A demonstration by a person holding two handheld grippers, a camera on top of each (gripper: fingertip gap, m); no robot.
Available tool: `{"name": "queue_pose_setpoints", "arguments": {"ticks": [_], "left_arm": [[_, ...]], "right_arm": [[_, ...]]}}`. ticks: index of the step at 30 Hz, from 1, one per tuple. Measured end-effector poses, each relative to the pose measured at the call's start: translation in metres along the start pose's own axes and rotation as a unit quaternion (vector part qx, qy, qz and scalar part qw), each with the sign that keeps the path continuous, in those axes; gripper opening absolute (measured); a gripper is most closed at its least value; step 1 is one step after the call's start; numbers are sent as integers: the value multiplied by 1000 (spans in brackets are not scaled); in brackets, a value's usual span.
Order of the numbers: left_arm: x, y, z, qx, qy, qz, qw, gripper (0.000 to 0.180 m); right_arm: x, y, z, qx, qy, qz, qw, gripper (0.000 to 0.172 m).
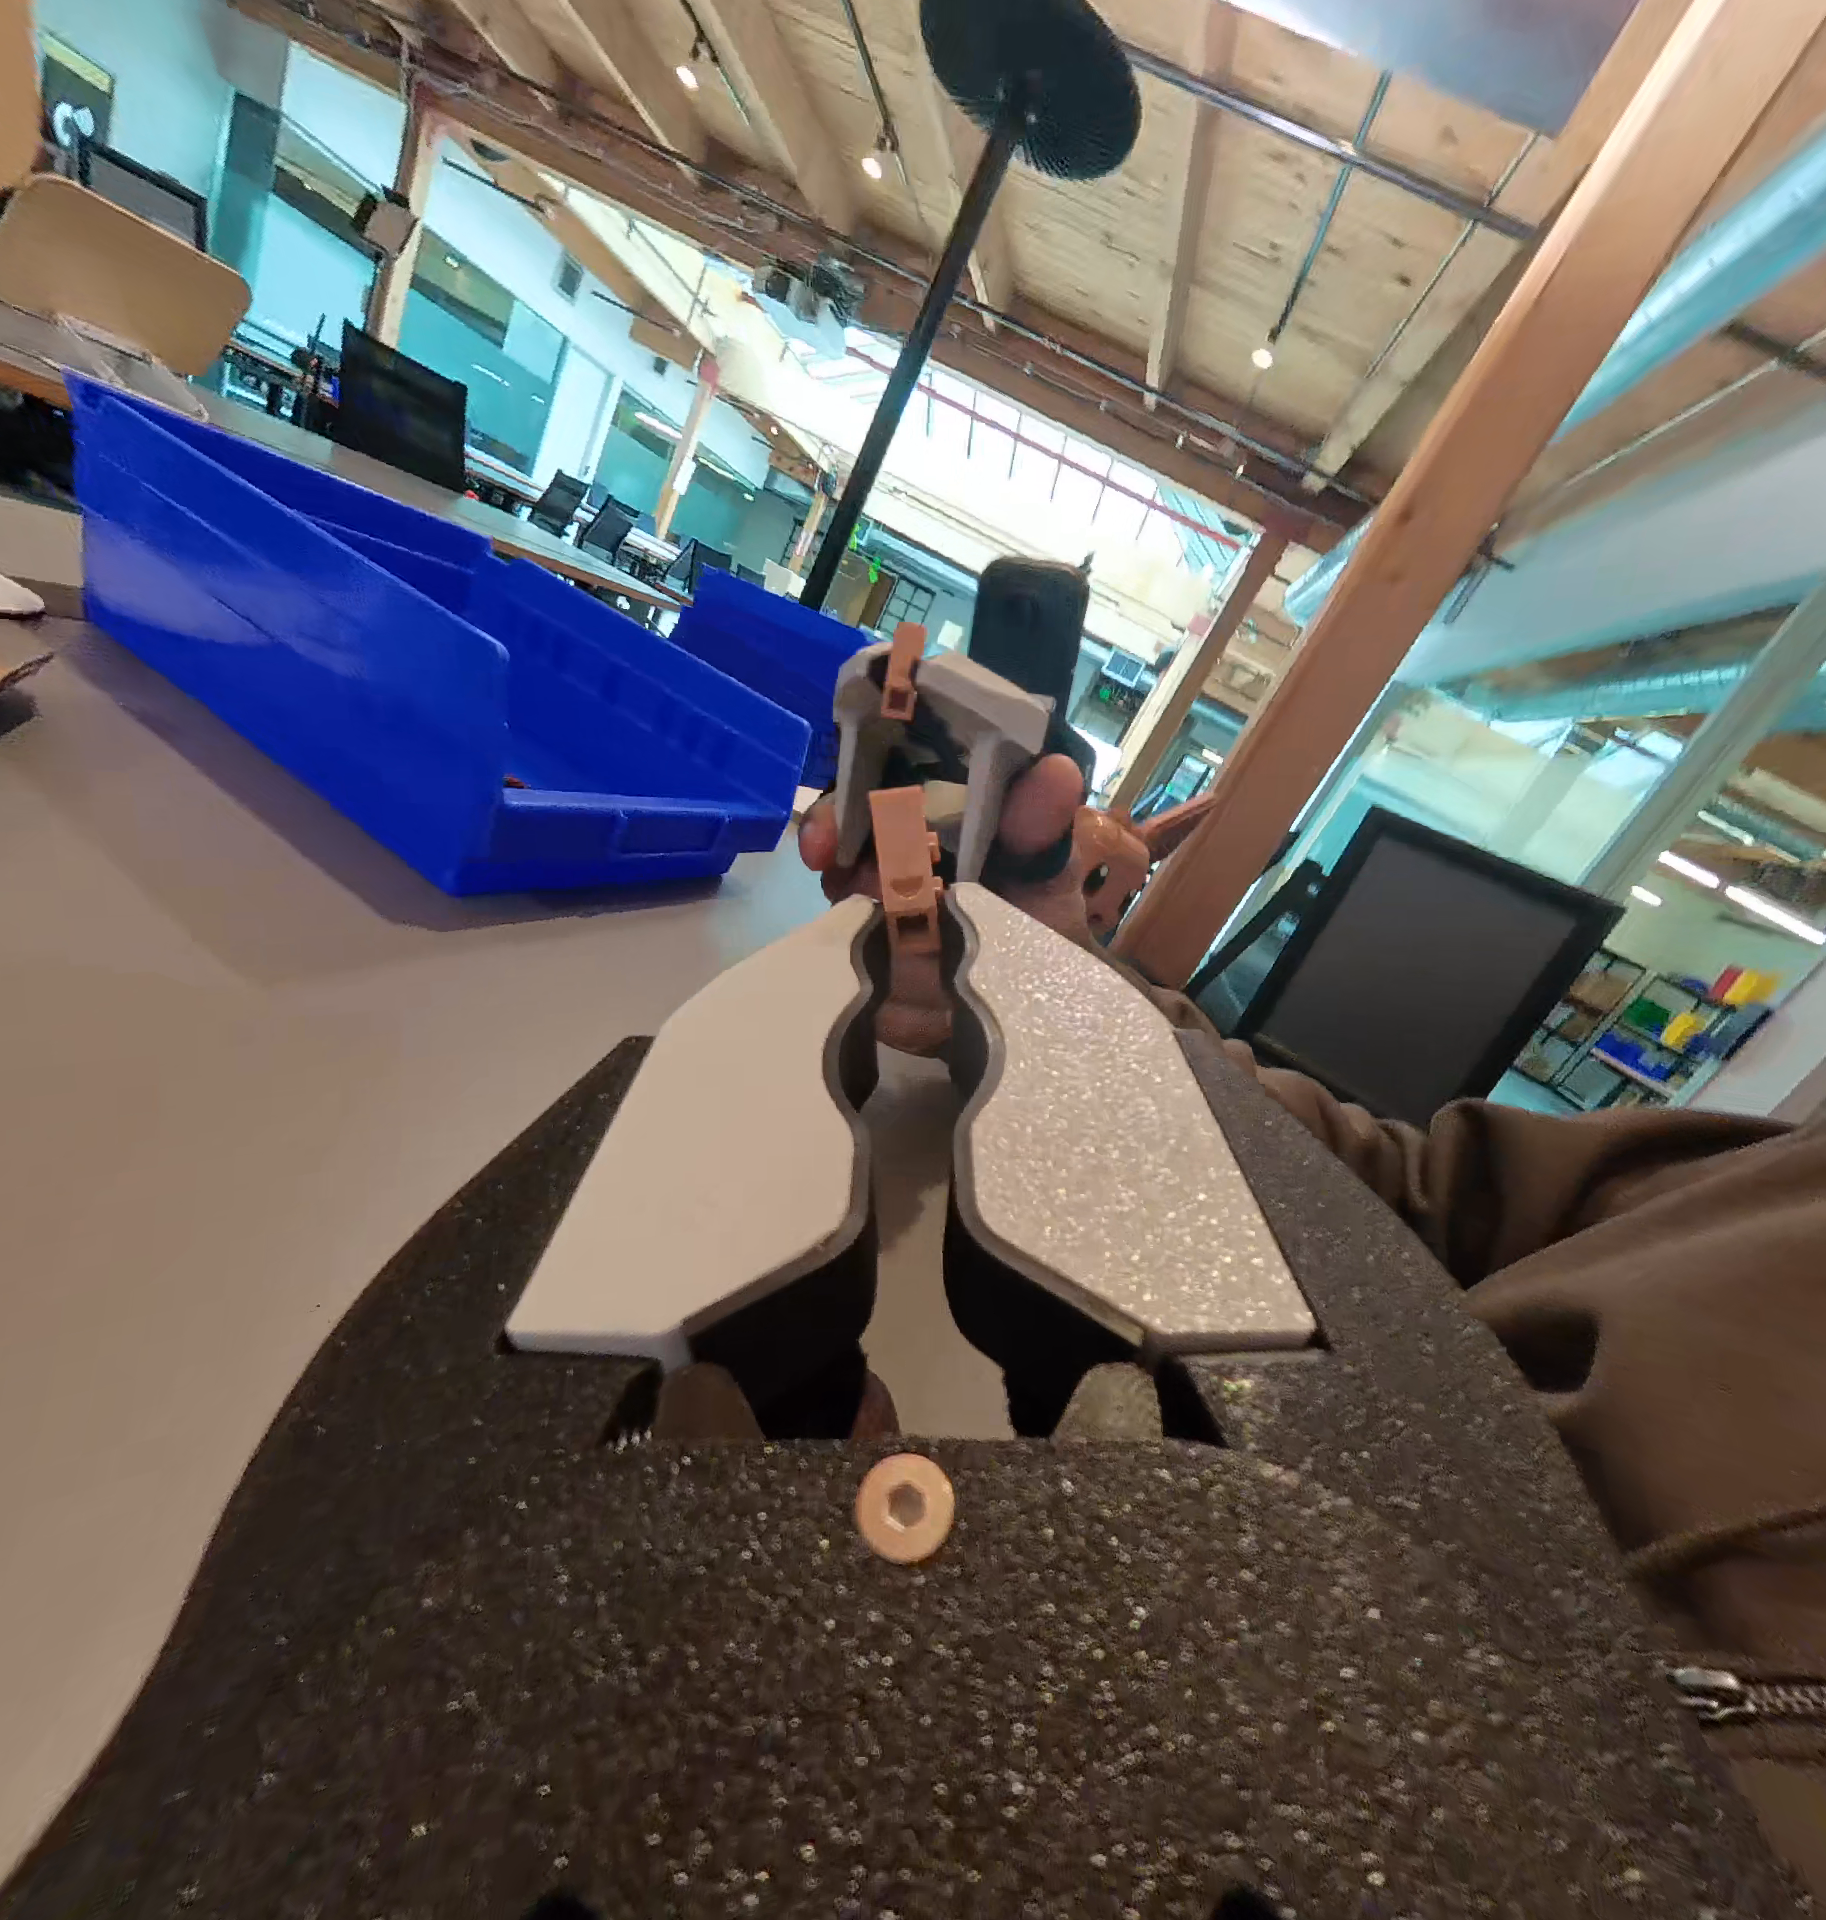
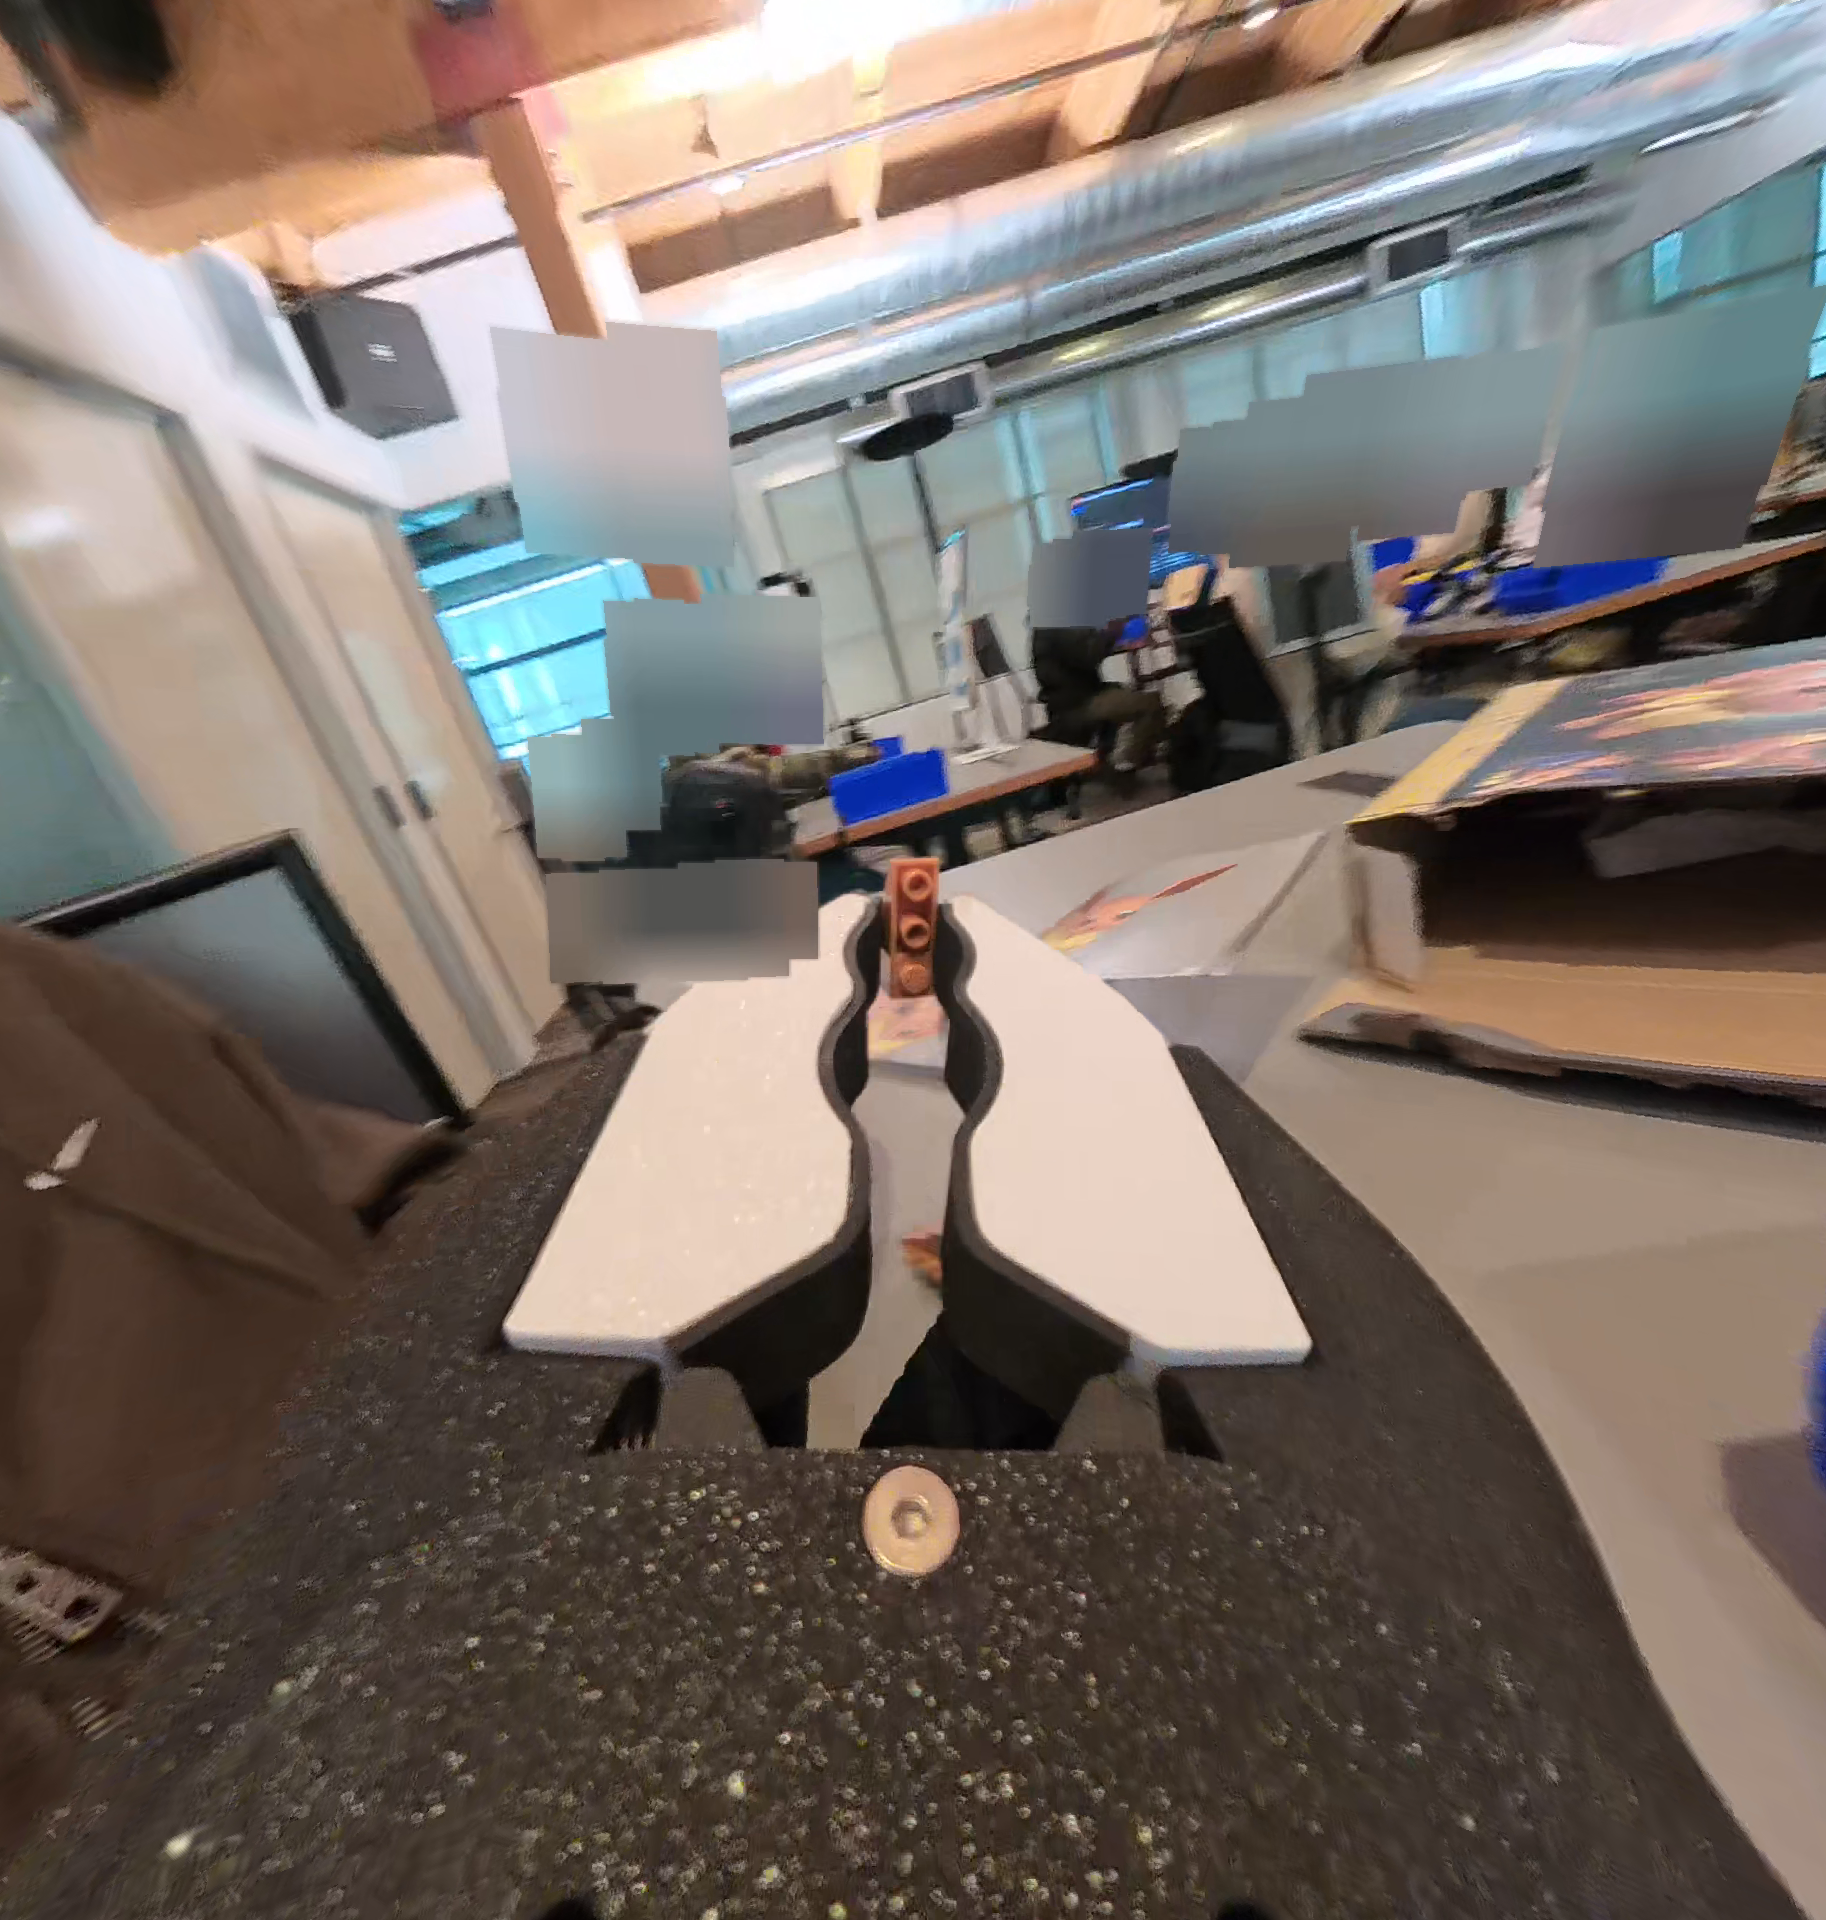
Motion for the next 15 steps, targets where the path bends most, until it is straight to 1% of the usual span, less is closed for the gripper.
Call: {"name": "queue_pose_setpoints", "arguments": {"ticks": [1,2,3,4,5,6,7,9,11,13,15], "left_arm": [[0,0,0,-1,0,2,1000,9],[1,1,1,-6,8,-4,1000,9],[3,3,1,-13,18,-13,1000,9],[4,5,2,-18,28,-21,999,9],[5,6,2,-22,34,-26,999,9],[6,7,3,-24,37,-29,999,9],[6,7,3,-26,38,-30,998,9],[6,7,2,-28,34,-27,999,9],[6,6,1,-29,29,-26,999,9],[6,7,0,-30,27,-28,999,9],[6,7,0,-30,25,-29,999,9]], "right_arm": [[-4,-4,4,30,-18,0,999,9],[-8,-7,11,78,-49,-13,996,9],[-13,-12,23,151,-88,-34,984,9],[-19,-19,37,237,-127,-54,962,10],[-26,-28,52,321,-154,-72,932,10],[-32,-36,67,393,-164,-93,900,10],[-36,-43,80,443,-160,-117,874,10],[-40,-51,102,494,-144,-161,842,10],[-42,-58,120,530,-135,-187,816,13],[-37,-64,133,546,-118,-204,804,20],[-29,-69,140,545,-101,-211,805,24]]}}
Point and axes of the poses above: each gripper's, where its closed fingertips meet, y out along the fingers, x out of its underside, z = x × y across the jaws, the point moved 7 cm from there along -y, back along the fingers, and after that the axes turned 4 degrees about z, right-handed, at the moved point
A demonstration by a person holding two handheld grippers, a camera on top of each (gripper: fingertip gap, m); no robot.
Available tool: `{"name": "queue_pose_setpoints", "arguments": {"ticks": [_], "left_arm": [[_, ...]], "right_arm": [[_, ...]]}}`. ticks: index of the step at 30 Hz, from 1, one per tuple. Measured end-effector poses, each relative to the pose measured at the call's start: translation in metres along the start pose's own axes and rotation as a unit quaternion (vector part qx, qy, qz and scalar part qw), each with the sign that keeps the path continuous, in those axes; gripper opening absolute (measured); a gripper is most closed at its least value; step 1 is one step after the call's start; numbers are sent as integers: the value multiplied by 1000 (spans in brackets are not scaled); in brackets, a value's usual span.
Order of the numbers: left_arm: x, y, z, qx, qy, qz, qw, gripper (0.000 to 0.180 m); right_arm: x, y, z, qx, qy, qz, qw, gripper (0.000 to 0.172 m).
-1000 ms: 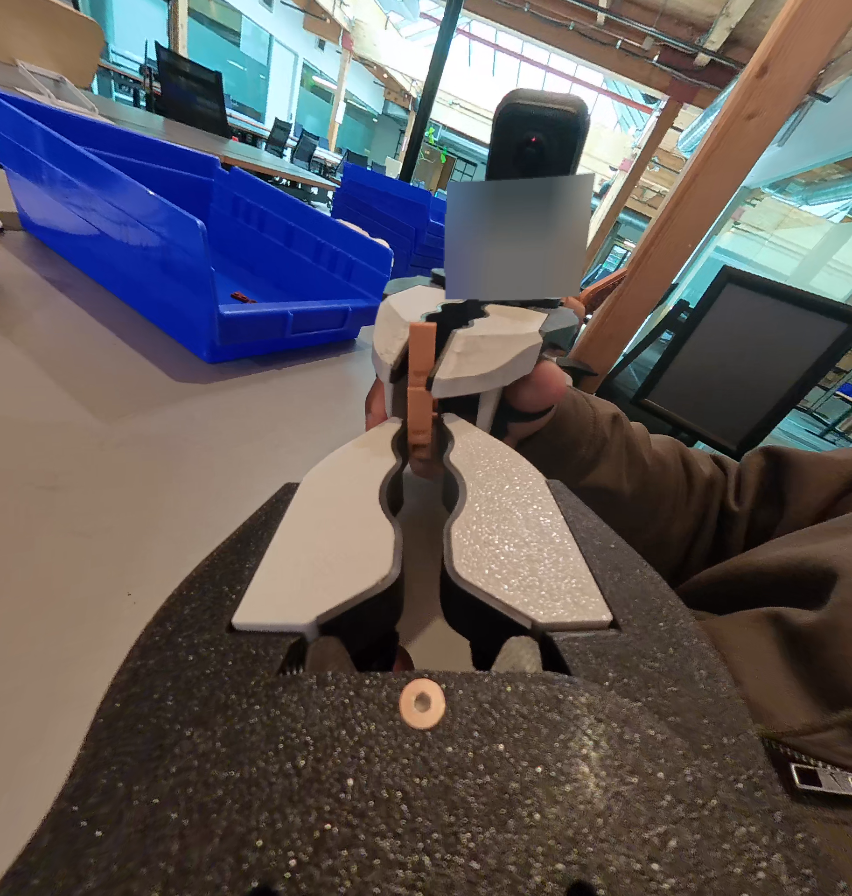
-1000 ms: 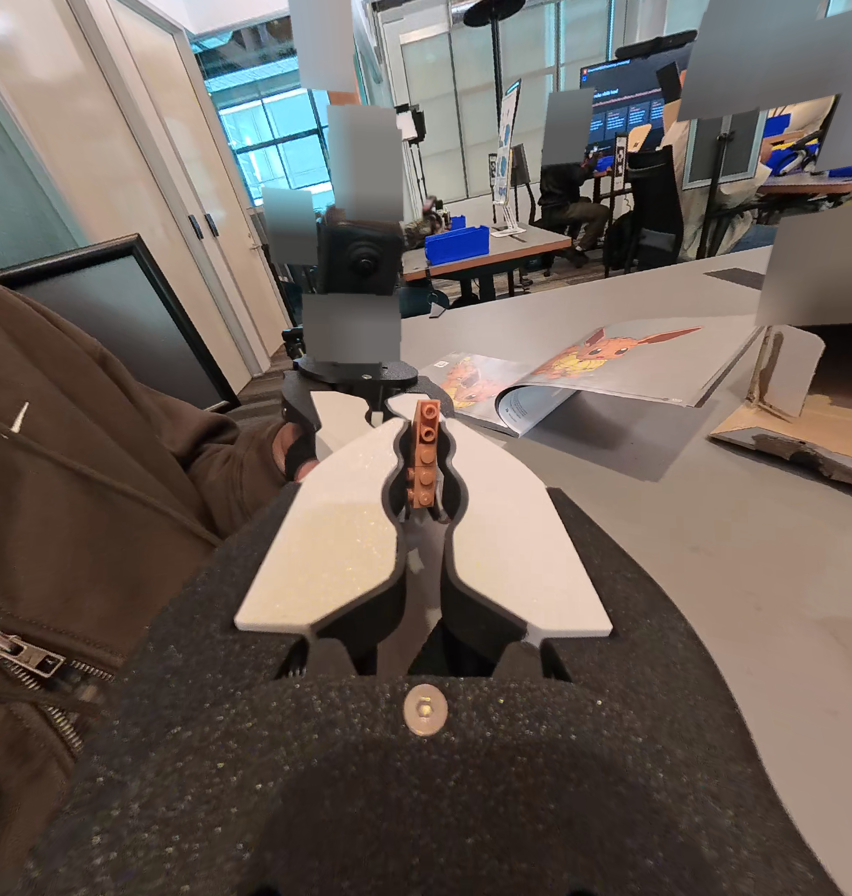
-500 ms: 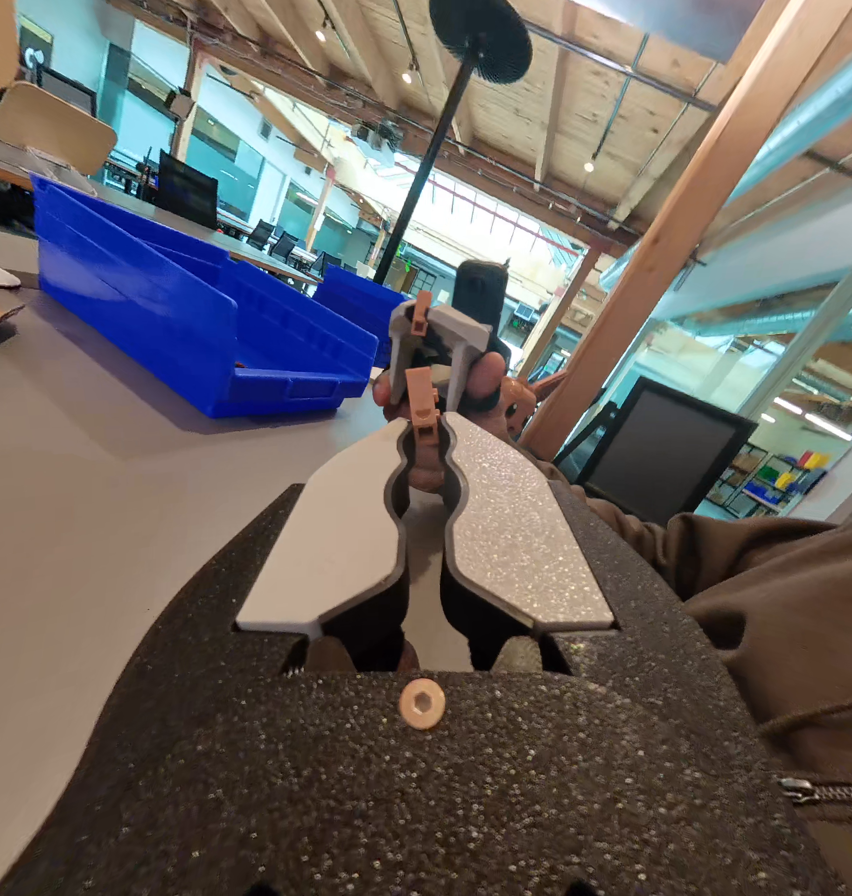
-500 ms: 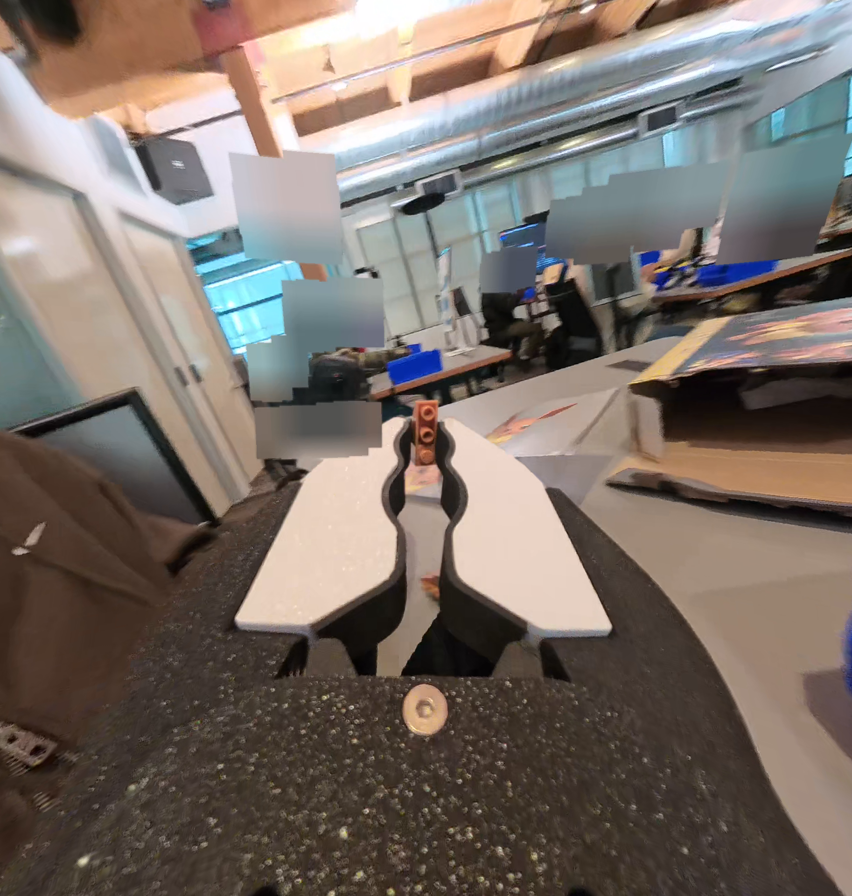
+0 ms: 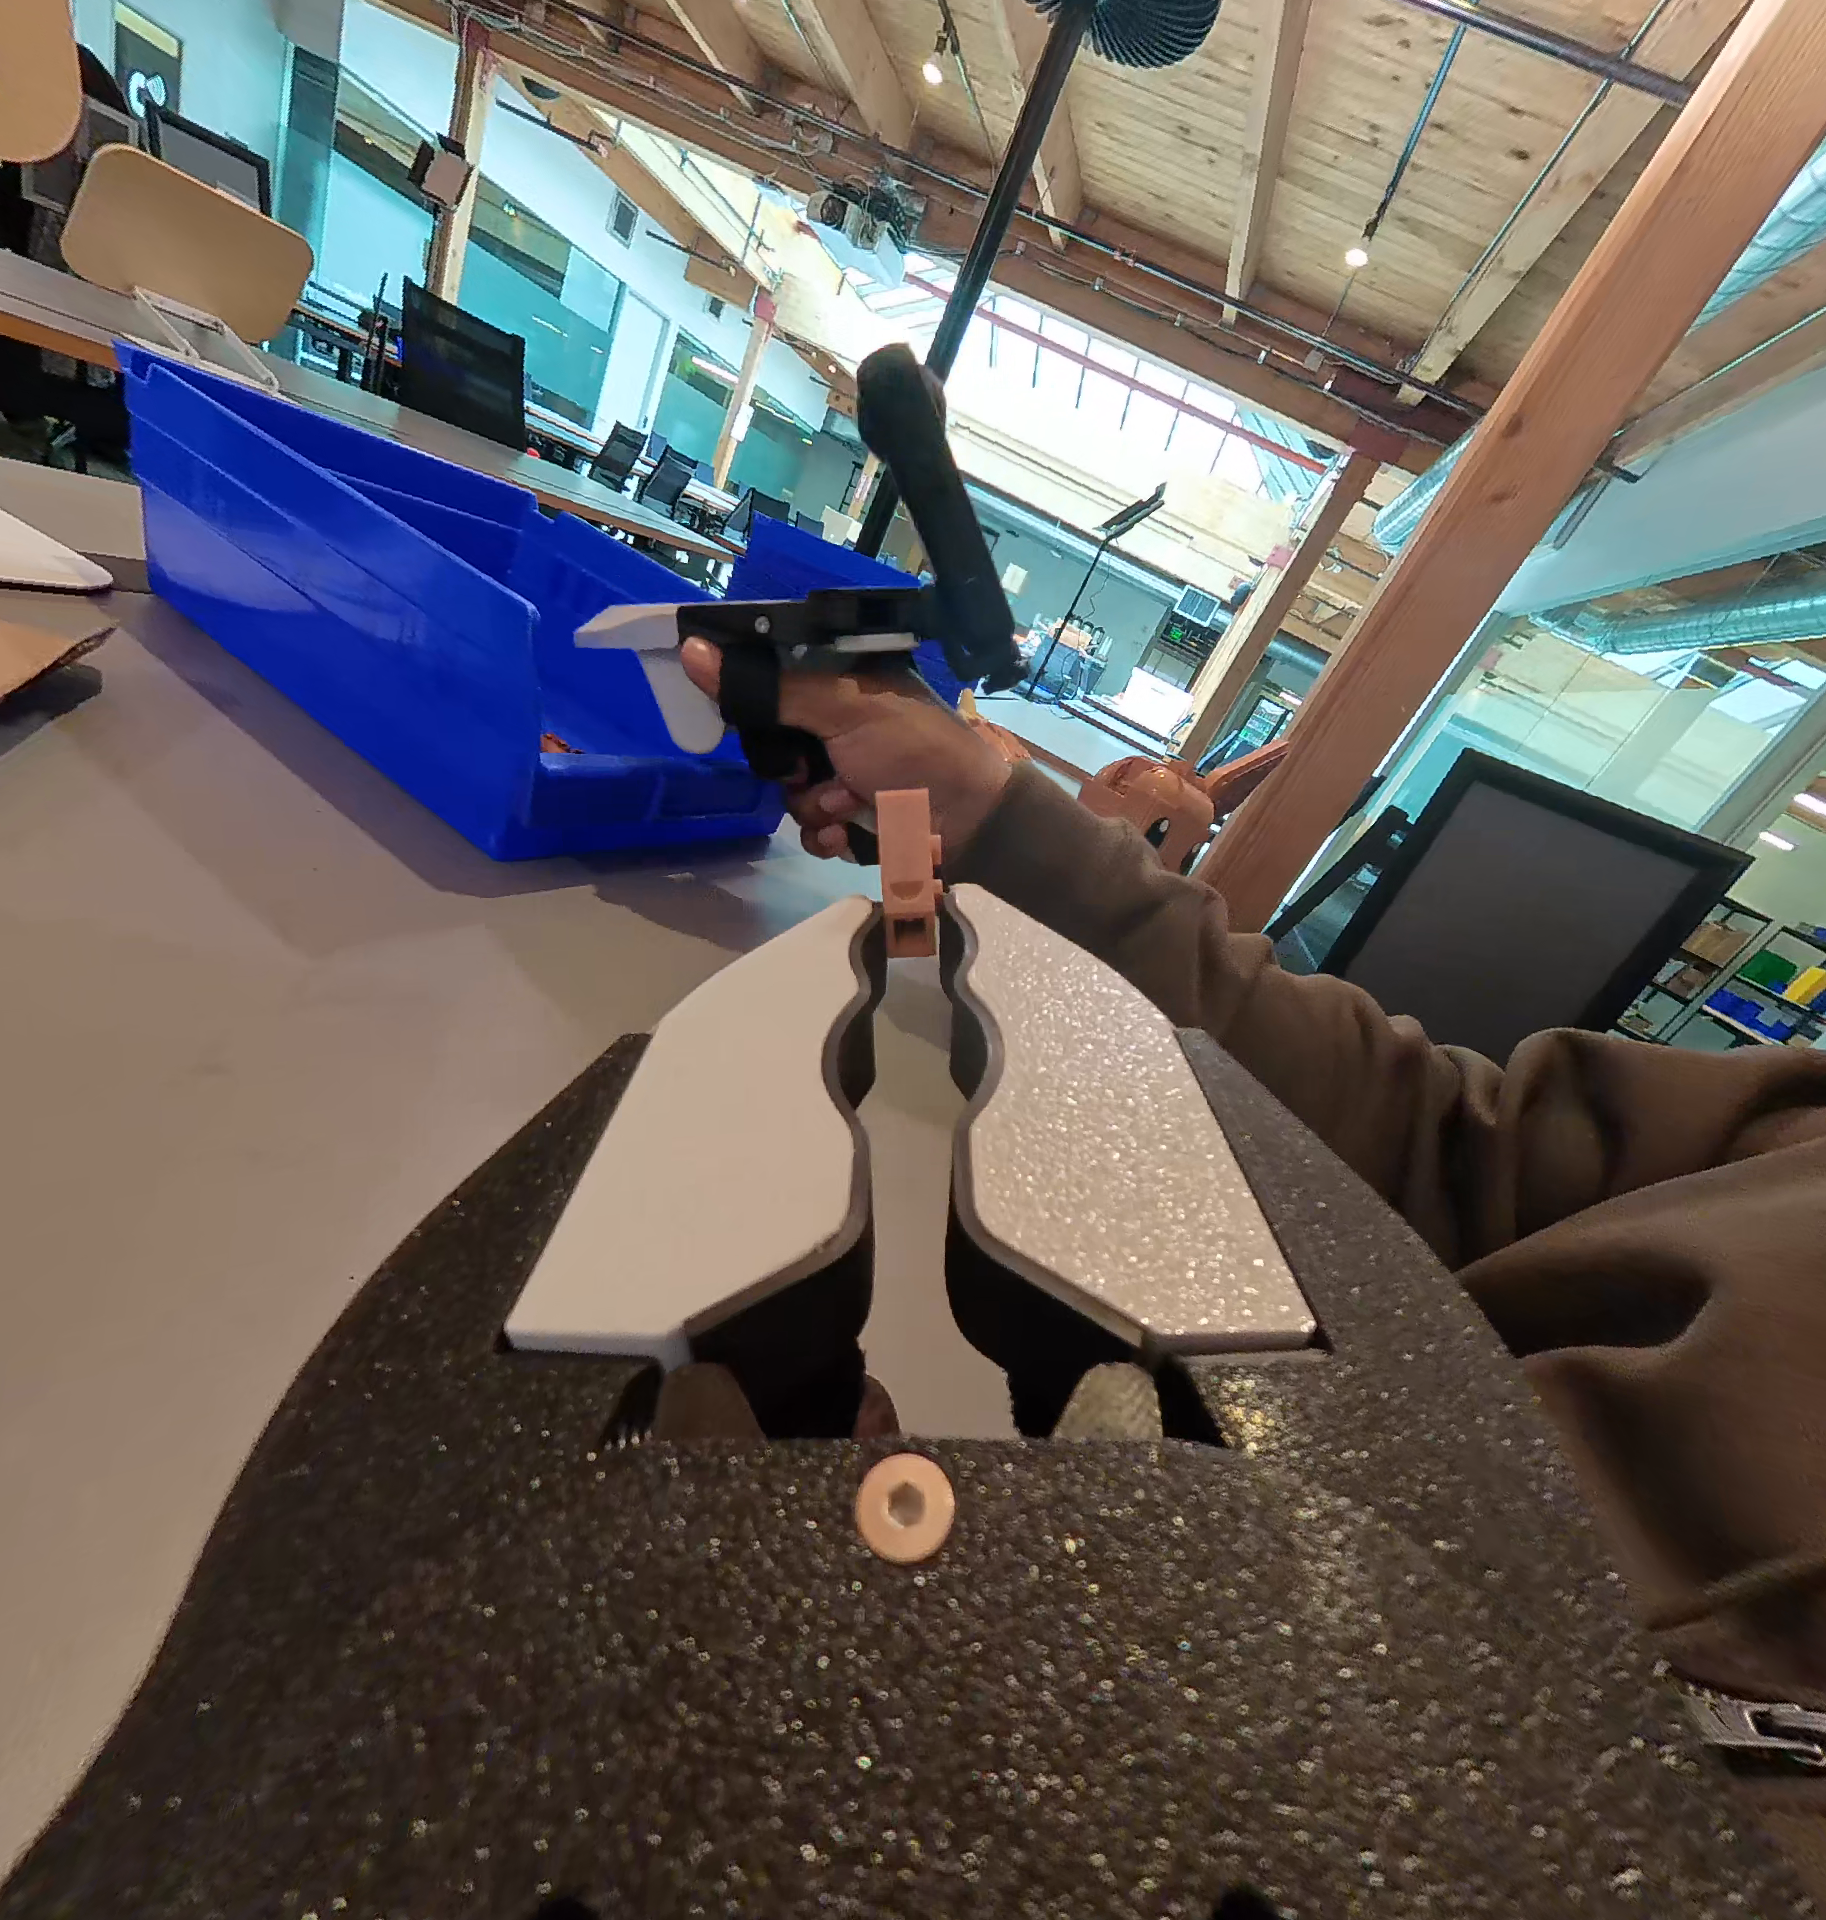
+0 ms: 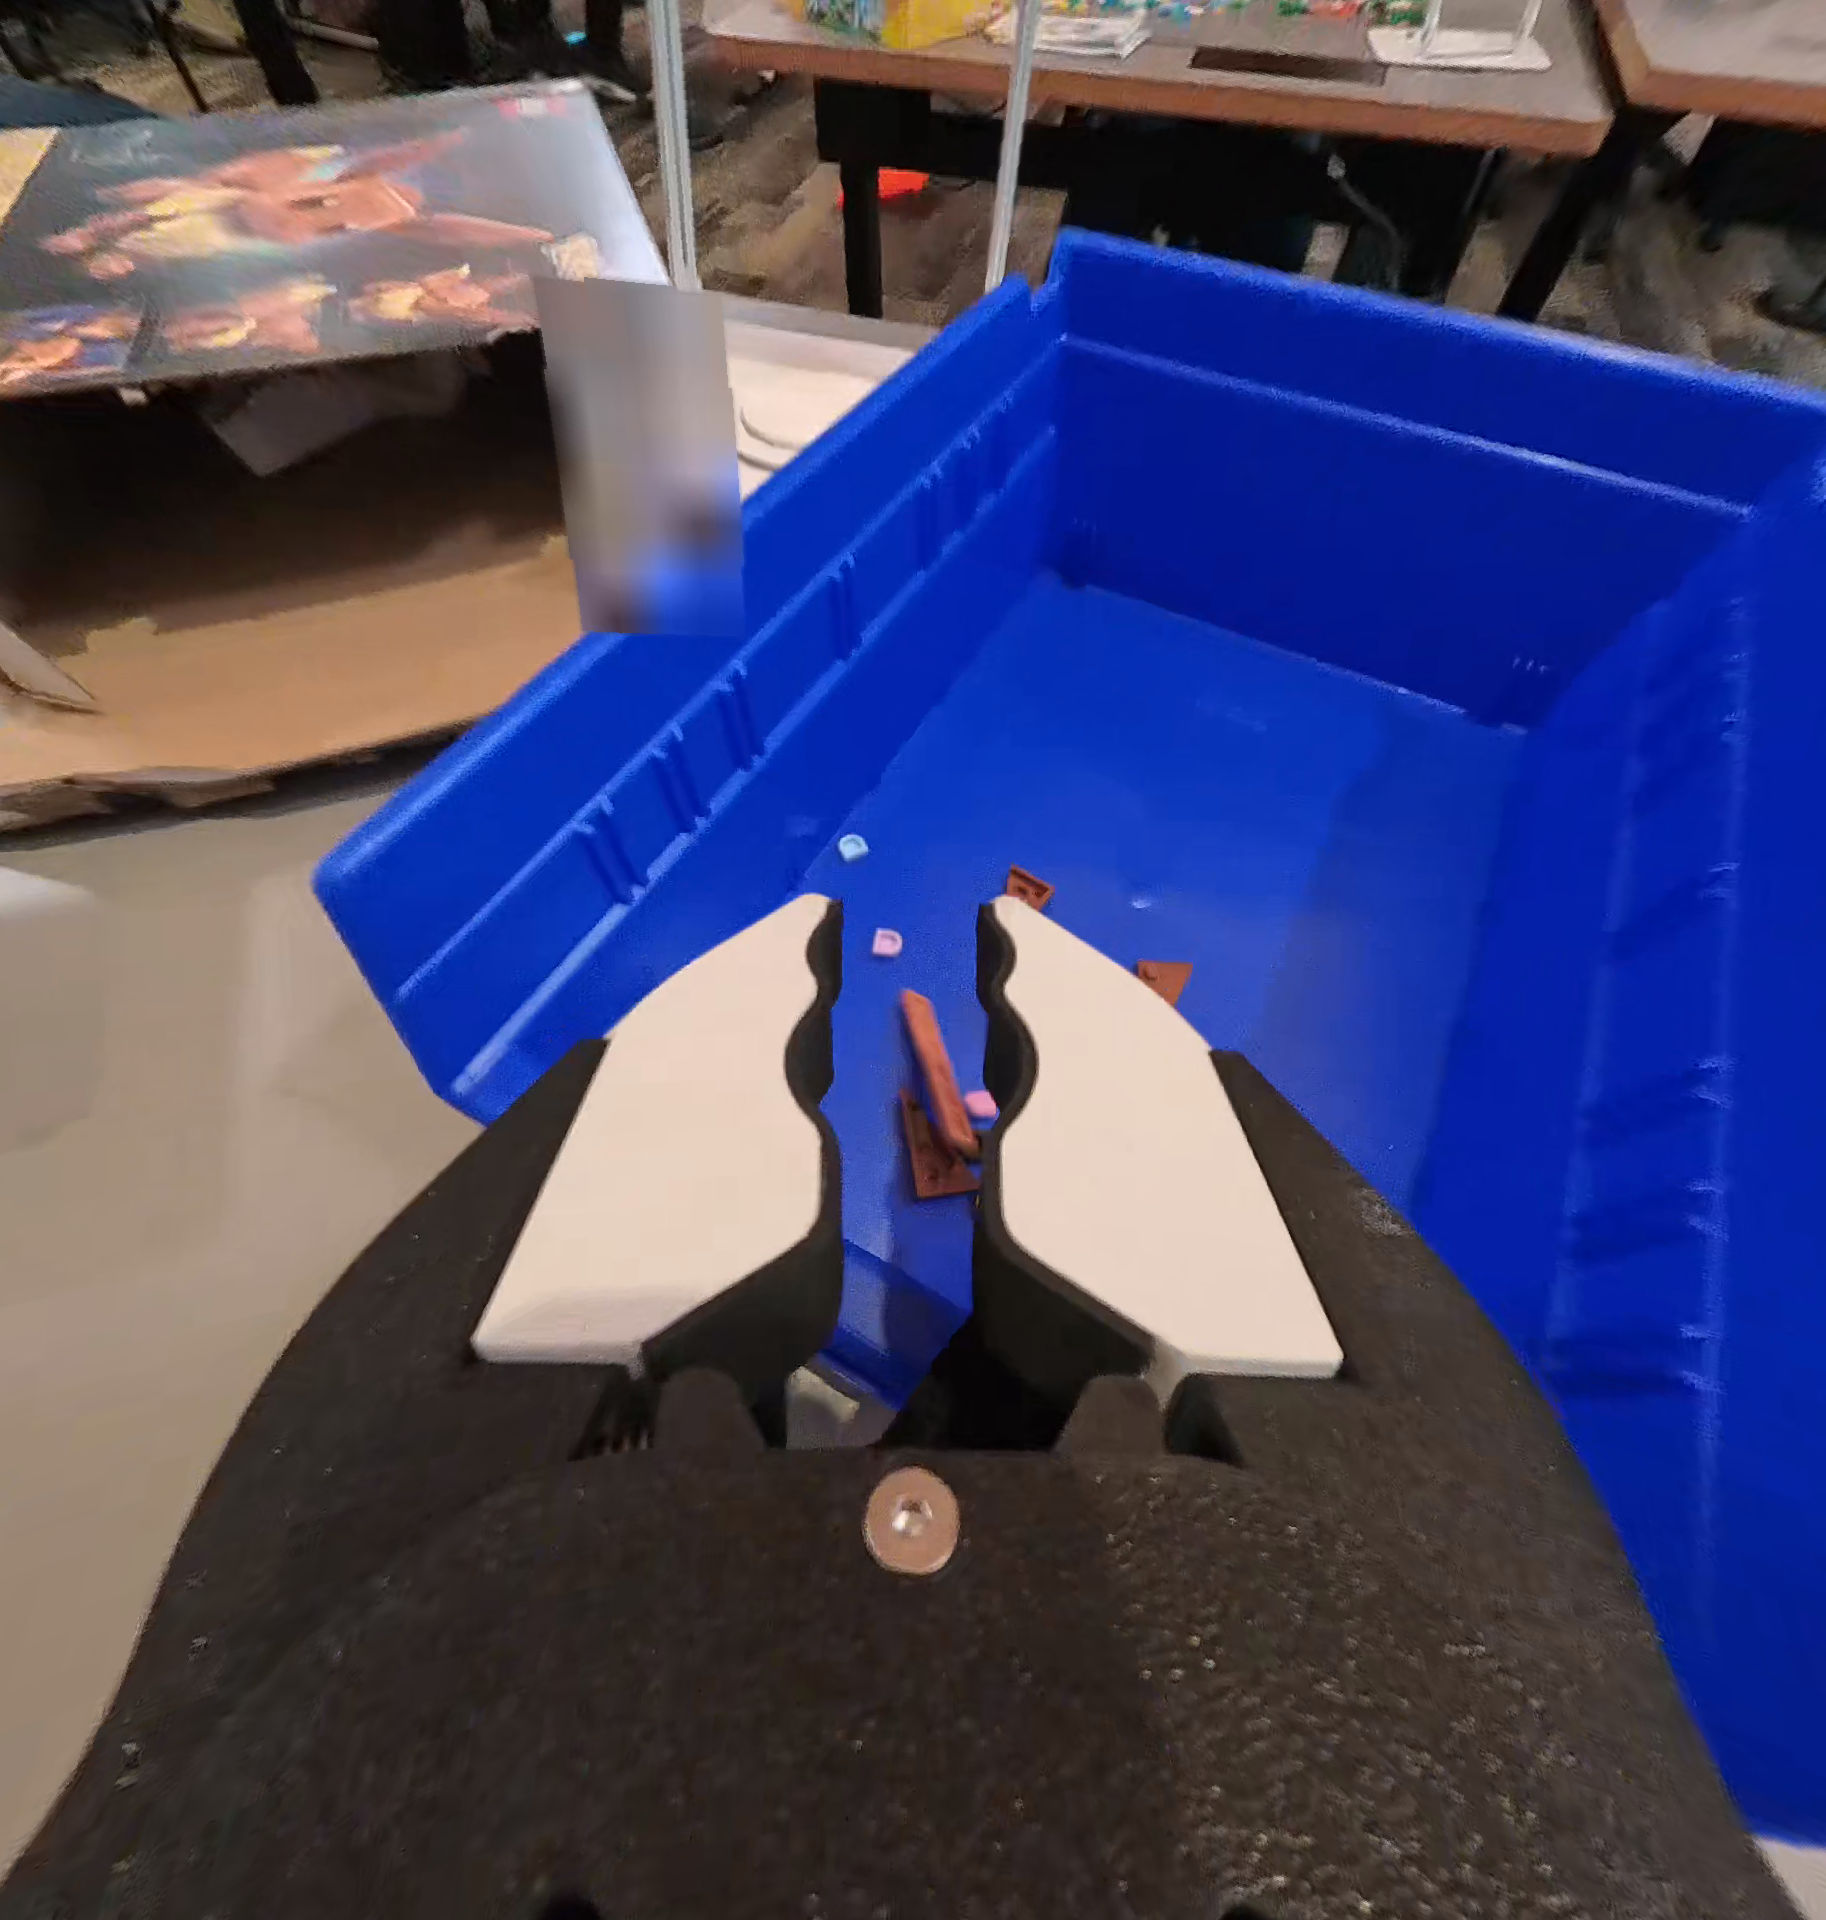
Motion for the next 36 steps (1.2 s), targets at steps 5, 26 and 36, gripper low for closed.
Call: {"name": "queue_pose_setpoints", "arguments": {"ticks": [5,26,36], "left_arm": [[1,0,-1,4,-10,0,1000,9],[12,9,11,133,-122,-50,982,9],[16,12,17,146,-119,-68,980,10]], "right_arm": [[5,-16,-1,-28,10,54,998,31],[48,-152,-191,-296,-439,335,779,31],[53,-153,-196,-297,-459,333,768,17]]}}
Point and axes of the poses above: each gripper's, where its closed fingertips meet, y out along the fingers, x out of its underside, z = x × y across the jaws, the point moved 7 cm from there along -y, back along the fingers, and after that the axes turned 4 degrees about z, right-handed, at the moved point
